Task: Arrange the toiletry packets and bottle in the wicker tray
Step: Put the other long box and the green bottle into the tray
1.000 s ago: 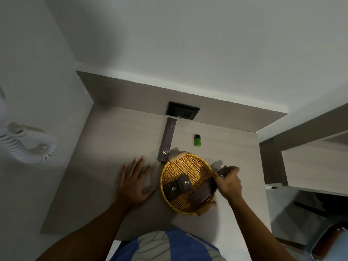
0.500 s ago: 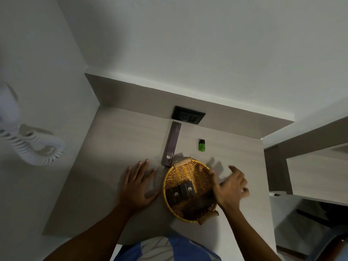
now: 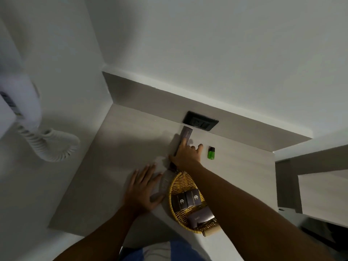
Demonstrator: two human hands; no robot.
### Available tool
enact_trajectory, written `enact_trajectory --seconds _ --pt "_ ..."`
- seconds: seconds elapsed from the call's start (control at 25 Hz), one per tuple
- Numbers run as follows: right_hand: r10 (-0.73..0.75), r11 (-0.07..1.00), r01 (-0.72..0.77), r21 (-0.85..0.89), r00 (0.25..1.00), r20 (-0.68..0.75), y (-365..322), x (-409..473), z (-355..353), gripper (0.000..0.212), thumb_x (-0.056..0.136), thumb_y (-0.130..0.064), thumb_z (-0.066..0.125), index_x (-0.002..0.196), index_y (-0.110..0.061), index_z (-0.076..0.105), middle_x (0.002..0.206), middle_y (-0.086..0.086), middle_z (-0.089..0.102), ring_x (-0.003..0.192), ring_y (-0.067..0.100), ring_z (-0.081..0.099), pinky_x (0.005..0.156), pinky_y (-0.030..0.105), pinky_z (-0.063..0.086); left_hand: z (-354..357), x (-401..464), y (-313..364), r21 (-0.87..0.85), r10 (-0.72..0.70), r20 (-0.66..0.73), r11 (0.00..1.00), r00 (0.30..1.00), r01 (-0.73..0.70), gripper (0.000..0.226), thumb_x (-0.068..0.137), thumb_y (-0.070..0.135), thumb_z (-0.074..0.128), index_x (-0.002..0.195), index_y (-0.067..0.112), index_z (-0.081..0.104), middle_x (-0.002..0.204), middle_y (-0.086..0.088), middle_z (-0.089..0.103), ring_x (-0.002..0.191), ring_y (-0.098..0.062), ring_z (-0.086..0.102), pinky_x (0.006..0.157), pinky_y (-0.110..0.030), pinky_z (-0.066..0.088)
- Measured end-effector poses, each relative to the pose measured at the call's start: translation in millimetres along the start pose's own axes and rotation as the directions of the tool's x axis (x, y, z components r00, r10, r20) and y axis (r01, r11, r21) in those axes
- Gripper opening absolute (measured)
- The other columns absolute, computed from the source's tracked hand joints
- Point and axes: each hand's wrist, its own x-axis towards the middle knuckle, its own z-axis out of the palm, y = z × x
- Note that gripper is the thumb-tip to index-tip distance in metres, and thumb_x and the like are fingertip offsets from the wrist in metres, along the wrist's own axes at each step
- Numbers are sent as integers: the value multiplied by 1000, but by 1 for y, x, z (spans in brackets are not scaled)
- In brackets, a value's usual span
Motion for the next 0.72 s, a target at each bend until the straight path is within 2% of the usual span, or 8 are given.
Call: enact_trajectory --seconds 0.12,0.2,0.24,0.32,0.44,0.56,0.64,0.72 --pt "22 982 -10 186 998 -61 2 8 -2 81 82 -43 65 141 -10 20 109 11 66 103 33 65 112 57 24 -2 1 1 -24 5 13 1000 1000 -5 82 89 75 40 156 35 19 169 -2 9 154 -24 11 122 -52 8" --pt "42 902 -27 430 999 -26 9 6 -19 70 81 -35 72 132 -15 29 111 13 66 96 32 67 95 50 49 -3 0 2 -20 -4 22 1000 1000 5 80 90 74 37 156 32 23 169 -4 9 154 -25 10 122 -52 7" --pt "39 858 -31 513 999 -5 15 3 -28 67 81 -31 73 131 -15 31 113 15 66 94 32 68 86 46 56 -4 0 1 -15 -8 27 1000 1000 8 80 90 74 36 156 31 24 169 -4 10 154 -26 9 122 -52 6" --pt "53 824 -17 566 997 -47 38 -11 -46 61 81 -28 75 130 -16 40 115 14 68 93 28 67 81 38 57 -5 1 2 3 8 49 1000 999 -8 80 89 75 36 155 31 28 168 -5 12 154 -28 11 122 -52 6" --pt "4 832 114 544 977 -212 83 -46 -66 47 82 -25 75 124 -16 56 115 7 70 93 15 62 83 26 48 -5 2 3 35 24 70 999 997 -26 77 88 73 39 148 26 44 164 -11 25 150 -33 24 118 -54 13" --pt "-87 881 221 418 945 -314 134 -86 -69 36 83 -19 73 118 -16 63 113 6 70 100 22 63 89 35 50 -5 1 1 22 25 47 999 999 -26 76 86 71 44 147 26 45 164 -12 25 151 -32 19 117 -57 17" --pt "-78 908 198 370 946 -315 165 -107 -61 35 82 -14 75 116 -16 66 112 6 70 103 27 60 89 45 50 -4 1 1 32 26 47 999 999 -28 77 87 73 42 148 26 43 165 -12 23 152 -31 17 118 -58 18" --pt "-65 923 167 346 955 -288 189 -120 -48 36 80 -8 76 114 -16 67 111 6 70 104 28 58 89 48 50 -4 1 1 38 29 49 999 998 -31 79 87 74 40 149 26 41 166 -11 22 153 -30 16 118 -58 17"
